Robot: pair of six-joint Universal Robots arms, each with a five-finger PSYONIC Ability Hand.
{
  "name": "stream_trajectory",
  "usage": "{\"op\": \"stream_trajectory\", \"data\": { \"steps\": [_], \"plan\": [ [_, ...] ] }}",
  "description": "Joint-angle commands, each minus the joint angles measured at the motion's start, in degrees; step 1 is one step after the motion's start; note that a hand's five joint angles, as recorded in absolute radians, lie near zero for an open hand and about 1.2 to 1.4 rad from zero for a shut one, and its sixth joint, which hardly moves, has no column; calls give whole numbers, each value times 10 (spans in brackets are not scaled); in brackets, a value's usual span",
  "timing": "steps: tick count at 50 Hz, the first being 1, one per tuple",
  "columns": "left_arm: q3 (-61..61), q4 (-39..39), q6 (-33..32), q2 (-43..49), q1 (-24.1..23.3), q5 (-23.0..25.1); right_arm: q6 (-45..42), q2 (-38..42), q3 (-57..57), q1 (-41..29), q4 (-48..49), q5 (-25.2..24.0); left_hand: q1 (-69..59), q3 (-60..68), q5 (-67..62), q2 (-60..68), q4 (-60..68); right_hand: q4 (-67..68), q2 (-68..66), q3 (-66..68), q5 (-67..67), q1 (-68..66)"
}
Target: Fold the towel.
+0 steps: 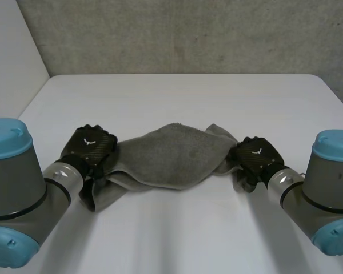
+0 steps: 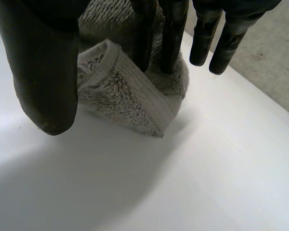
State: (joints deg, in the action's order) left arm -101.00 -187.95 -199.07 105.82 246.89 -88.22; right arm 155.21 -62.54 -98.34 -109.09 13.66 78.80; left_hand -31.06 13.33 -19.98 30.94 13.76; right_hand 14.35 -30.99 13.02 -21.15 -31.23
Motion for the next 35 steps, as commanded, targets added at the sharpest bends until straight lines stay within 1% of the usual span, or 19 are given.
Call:
{"op": "stream_trajectory", "data": {
  "steps": [1,4,13,15,18,22,25,35],
  "plan": [
    [5,-1,0,-4,1,2,30,-34,-4,0,-6,-1,10,-33,-1,-9,-38,-44,-5,-30,-3,-2],
    [11,0,0,-4,3,2,45,-36,-3,0,-7,-3,10,-33,-1,-9,-38,-44,-5,-30,-3,-2],
    [3,3,-1,-3,21,3,47,-30,0,1,-19,-4,10,-33,-1,-9,-38,-44,-5,-30,-3,-2],
    [-2,4,-7,-3,33,4,47,-33,0,1,-19,-4,10,-33,-1,-9,-38,-44,-6,-30,-5,-4],
    [-4,5,-14,-4,39,4,47,-34,0,1,-19,-4,8,-33,-3,-7,-38,-44,-6,-30,-5,-4],
    [-5,7,-41,-16,70,5,47,-32,0,1,-19,-4,7,-33,-4,-5,-38,-44,-8,-30,-6,-6],
    [-5,8,-41,-18,79,6,46,-31,0,1,-17,-5,7,-33,-4,-5,-38,-44,-8,-30,-6,-6],
    [-14,11,-41,-19,72,9,49,-21,2,0,-14,-4,-4,-33,-14,5,-38,-44,-11,-30,-10,-9]
  ]
}}
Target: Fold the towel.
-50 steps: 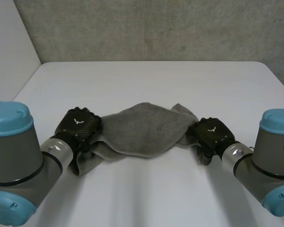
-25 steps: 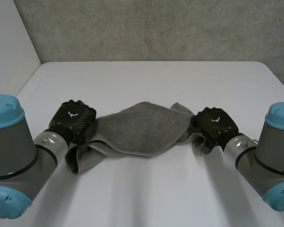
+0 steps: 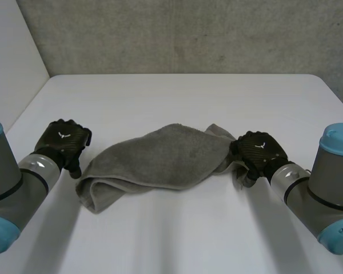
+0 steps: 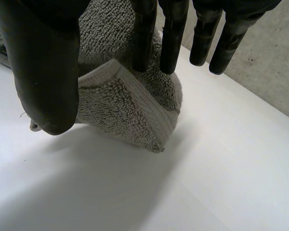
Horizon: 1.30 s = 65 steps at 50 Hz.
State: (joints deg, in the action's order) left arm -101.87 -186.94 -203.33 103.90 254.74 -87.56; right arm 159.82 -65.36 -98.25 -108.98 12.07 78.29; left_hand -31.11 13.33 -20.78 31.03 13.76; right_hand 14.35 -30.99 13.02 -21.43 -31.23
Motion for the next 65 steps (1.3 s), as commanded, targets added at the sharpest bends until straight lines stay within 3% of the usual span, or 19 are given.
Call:
{"op": "stream_trajectory", "data": {
  "steps": [1,10,38,51,54,56,57,58,59,60,65],
  "plan": [
    [-6,0,1,1,-8,5,5,7,1,0,2,1,-5,-33,-8,5,-38,-44,-13,-30,-9,-11],
    [-3,1,2,24,-13,33,36,29,13,-1,4,2,-10,-33,-13,11,-38,-44,-35,-30,-30,-32],
    [-20,3,5,11,-32,31,97,-19,8,2,-51,-5,-11,-33,-15,12,-38,-44,-11,-30,-7,-9],
    [-11,-5,2,28,-24,31,89,45,43,-2,-31,-2,-5,-33,-8,5,-38,-44,-55,-30,-51,-53],
    [4,-7,2,60,-27,33,83,66,54,-4,-27,1,-77,-33,-80,78,-38,-44,-142,-30,-138,-140],
    [23,-5,2,88,-28,34,75,90,69,-4,-20,3,-291,-33,-294,292,-38,-44,-271,-30,-267,-269],
    [23,-5,2,88,-28,34,75,90,69,-4,-20,3,-292,-33,-296,293,-38,-44,-272,-30,-268,-270],
    [33,-4,4,101,-29,31,70,97,74,-3,-20,4,-424,-33,-427,425,-38,-44,-375,-30,-371,-373],
    [33,-4,4,101,-29,31,70,97,74,-3,-20,4,-425,-33,-428,426,-38,-44,-376,-30,-372,-374],
    [42,-2,5,110,-34,29,63,99,77,1,-21,4,-488,-33,-492,489,-38,-44,-486,-30,-482,-484],
    [51,13,10,102,-39,30,64,62,76,15,-31,1,-489,-33,-492,490,-38,-44,-490,-30,-486,-488]
  ]
}}
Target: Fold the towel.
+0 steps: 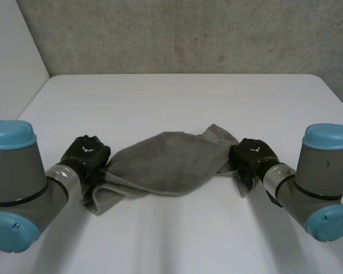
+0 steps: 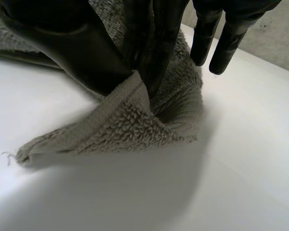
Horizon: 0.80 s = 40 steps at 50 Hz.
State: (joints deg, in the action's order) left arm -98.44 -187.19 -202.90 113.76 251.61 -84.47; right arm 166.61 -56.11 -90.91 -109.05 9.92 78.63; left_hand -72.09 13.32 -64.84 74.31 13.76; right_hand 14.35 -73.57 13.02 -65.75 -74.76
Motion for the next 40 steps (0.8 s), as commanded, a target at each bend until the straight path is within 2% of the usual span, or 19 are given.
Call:
{"op": "stream_trajectory", "data": {
  "steps": [1,5,7,11,13,16,19,21,24,26,27,29,31,32,33,34,35,37,40],
  "plan": [
    [16,26,8,-6,-10,-1,-4,-63,-10,21,-13,-7,-79,-33,-52,57,-38,-44,-64,-30,-42,-52],
    [5,44,16,-45,-10,0,-5,-119,-44,26,-17,-22,-79,-33,-52,57,-38,-44,-64,-30,-42,-52],
    [-5,58,22,-98,-4,9,-6,-155,-66,25,-19,-45,-79,-33,-52,57,-38,-44,-64,-30,-42,-52],
    [-7,63,27,-135,5,26,-8,-174,-68,26,-39,-74,-79,-33,-52,57,-38,-44,-64,-30,-42,-52],
    [4,63,25,-145,19,38,-11,-180,-48,25,-81,-101,-79,-33,-52,57,-38,-44,-64,-30,-42,-52],
    [14,62,23,-144,25,40,-13,-171,-27,21,-95,-108,-79,-33,-52,57,-38,-44,-64,-30,-42,-52],
    [51,58,24,-110,27,42,-16,-138,28,18,-119,-115,-79,-33,-52,57,-38,-44,-64,-30,-42,-52],
    [123,59,15,-28,25,37,-42,-73,121,16,-158,-113,-79,-33,-52,57,-38,-44,-64,-30,-42,-52],
    [176,60,9,9,23,36,-60,-44,184,16,-181,-107,-79,-33,-52,57,-38,-44,-64,-30,-42,-52],
    [277,57,-6,52,22,32,-85,-15,310,14,-196,-101,-79,-33,-52,57,-38,-44,-64,-30,-42,-52],
    [278,57,-6,52,22,32,-85,-15,311,14,-196,-101,-79,-33,-52,57,-38,-44,-64,-30,-42,-52],
    [357,42,-10,42,23,18,-75,-28,413,12,-178,-87,-79,-33,-52,57,-38,-44,-64,-30,-42,-52],
    [384,18,-7,17,20,2,-57,-53,441,13,-143,-79,-79,-33,-52,57,-38,-44,-64,-30,-42,-52],
    [392,-21,1,-20,19,-14,-31,-88,444,14,-86,-76,-79,-33,-52,57,-38,-44,-64,-30,-42,-52],
    [392,-21,1,-21,19,-14,-30,-88,444,14,-85,-76,-79,-33,-52,57,-38,-44,-64,-30,-42,-52],
    [389,-67,14,-63,16,-24,3,-127,429,20,-15,-74,-79,-33,-52,57,-38,-44,-64,-30,-42,-52],
    [389,-67,15,-64,16,-25,4,-127,429,20,-14,-74,-79,-33,-52,57,-38,-44,-64,-30,-42,-52],
    [367,-140,43,-132,28,-24,62,-179,385,33,86,-76,-79,-33,-52,57,-38,-44,-64,-30,-42,-52],
    [332,-168,53,-161,42,-7,83,-188,351,57,82,-94,-79,-33,-52,57,-38,-44,-64,-30,-42,-52]
  ]
}}
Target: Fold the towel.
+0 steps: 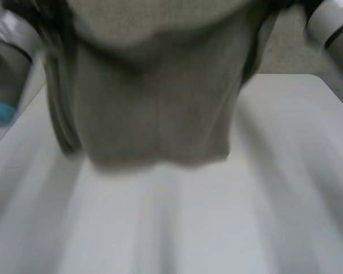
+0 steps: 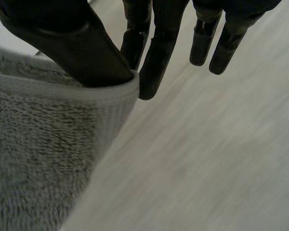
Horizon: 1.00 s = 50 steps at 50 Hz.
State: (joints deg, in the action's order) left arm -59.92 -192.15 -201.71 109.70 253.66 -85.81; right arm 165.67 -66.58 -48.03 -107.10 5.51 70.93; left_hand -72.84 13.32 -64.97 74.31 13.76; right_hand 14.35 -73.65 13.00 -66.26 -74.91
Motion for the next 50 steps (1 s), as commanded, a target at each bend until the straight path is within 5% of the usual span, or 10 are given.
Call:
{"op": "stream_trajectory", "data": {
  "steps": [1,8,22,29,41,50],
  "plan": [
    [-53,-118,41,-121,22,6,92,-83,-78,37,126,-18,-72,-33,-50,57,-38,-44,-64,-30,-37,-51],
    [-182,-108,38,-95,52,82,58,-82,-206,54,93,-90,-72,-33,-50,57,-38,-44,-64,-30,-37,-51],
    [-394,-98,-4,13,94,112,-101,-42,-431,50,86,-158,-72,-33,-50,57,-38,-44,-64,-30,-37,-51],
    [-426,-49,-47,14,104,153,-163,-41,-483,51,67,-154,-72,-33,-50,57,-38,-44,-64,-30,-37,-51],
    [-425,11,-47,-31,127,162,-121,-77,-494,47,4,-142,-72,-33,-50,57,-38,-44,-64,-30,-37,-51],
    [-414,10,-54,20,117,157,-120,-22,-482,43,13,-72,-72,-33,-50,57,-38,-44,-64,-30,-37,-51]
  ]
}}
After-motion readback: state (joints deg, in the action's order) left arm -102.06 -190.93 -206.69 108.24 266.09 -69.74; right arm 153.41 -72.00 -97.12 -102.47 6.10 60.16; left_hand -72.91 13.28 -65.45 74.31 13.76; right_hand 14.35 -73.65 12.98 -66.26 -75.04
